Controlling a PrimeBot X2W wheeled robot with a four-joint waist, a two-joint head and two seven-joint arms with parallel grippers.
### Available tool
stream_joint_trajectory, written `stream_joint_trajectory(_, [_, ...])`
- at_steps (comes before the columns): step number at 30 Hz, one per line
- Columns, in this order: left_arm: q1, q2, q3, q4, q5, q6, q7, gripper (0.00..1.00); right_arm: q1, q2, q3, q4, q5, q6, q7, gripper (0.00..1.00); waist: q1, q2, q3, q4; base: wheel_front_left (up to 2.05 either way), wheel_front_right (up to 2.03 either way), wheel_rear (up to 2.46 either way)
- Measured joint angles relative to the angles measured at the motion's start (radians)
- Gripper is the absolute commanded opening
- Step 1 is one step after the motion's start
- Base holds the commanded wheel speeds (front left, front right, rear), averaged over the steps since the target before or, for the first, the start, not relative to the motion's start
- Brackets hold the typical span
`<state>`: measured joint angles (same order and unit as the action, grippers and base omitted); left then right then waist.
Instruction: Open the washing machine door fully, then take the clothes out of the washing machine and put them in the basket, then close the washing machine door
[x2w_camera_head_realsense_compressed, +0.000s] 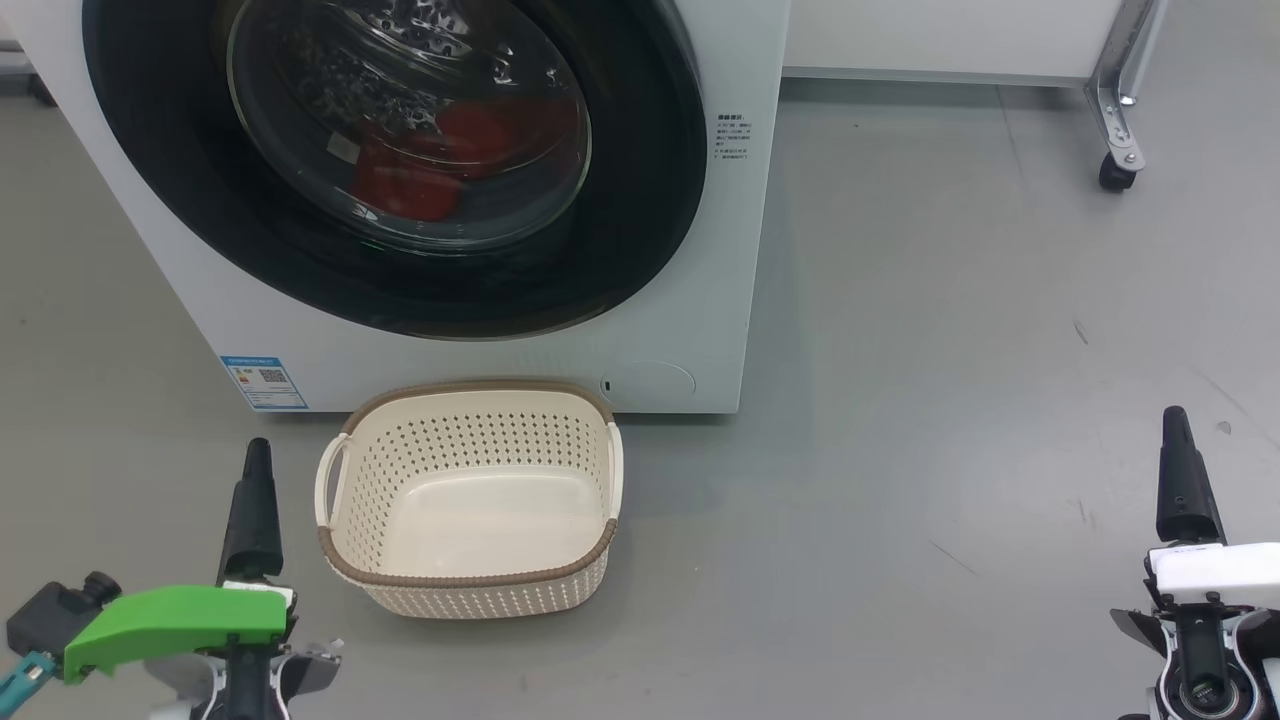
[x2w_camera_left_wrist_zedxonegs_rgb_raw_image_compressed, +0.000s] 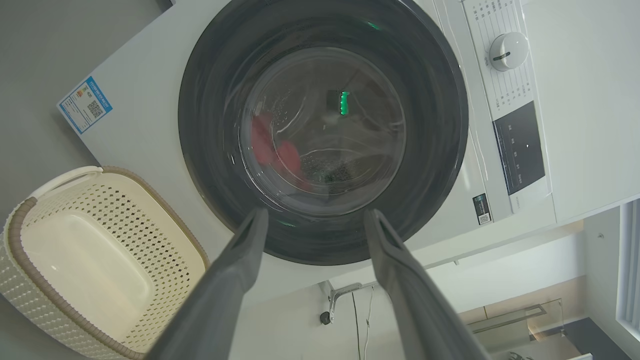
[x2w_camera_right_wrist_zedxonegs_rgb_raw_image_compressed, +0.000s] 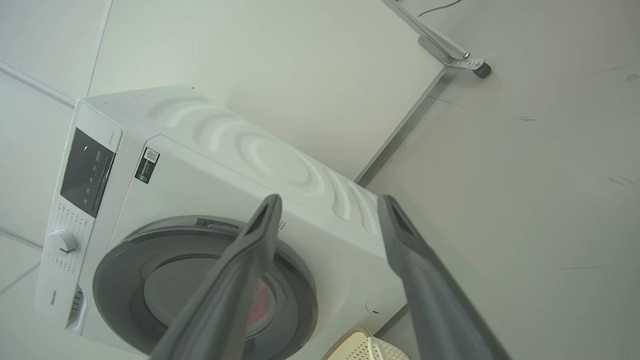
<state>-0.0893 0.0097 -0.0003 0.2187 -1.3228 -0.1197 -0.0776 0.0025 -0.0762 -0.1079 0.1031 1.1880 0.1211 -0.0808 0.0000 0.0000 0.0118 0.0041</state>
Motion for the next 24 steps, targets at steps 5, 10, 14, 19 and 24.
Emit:
stream_joint_trajectory(5, [-0.008, 0.002, -0.002, -0.026, 0.091, 0.0, -0.021, 1.0, -0.003, -0.016, 0.016, -0.028, -0.081, 0.0, -0.016, 1.0, 0.0, 0.0, 0.003, 0.0, 0.0, 0.0, 0.0])
stream_joint_trajectory(10, [-0.024, 0.004, -0.006, -0.047, 0.185, 0.0, -0.035, 1.0, -0.005, -0.034, 0.034, -0.053, -0.168, 0.0, -0.032, 1.0, 0.0, 0.0, 0.005, -0.001, 0.0, 0.0, 0.0])
stream_joint_trajectory(14, [-0.024, 0.006, -0.028, -0.056, 0.272, 0.0, -0.049, 1.0, -0.006, -0.045, 0.049, -0.068, -0.239, 0.001, -0.047, 1.0, 0.0001, 0.0, 0.006, -0.001, 0.0, 0.0, 0.0])
stream_joint_trajectory(19, [-0.024, 0.007, -0.046, -0.069, 0.389, 0.001, -0.069, 1.0, -0.006, -0.058, 0.06, -0.079, -0.345, 0.001, -0.066, 1.0, 0.0, 0.0, 0.005, -0.002, 0.0, 0.0, 0.0])
stream_joint_trajectory(24, [-0.024, 0.008, -0.071, -0.083, 0.502, 0.021, -0.084, 1.0, -0.006, -0.079, 0.083, -0.086, -0.466, -0.001, -0.081, 1.0, 0.0, 0.0, 0.005, -0.004, 0.0, 0.0, 0.0])
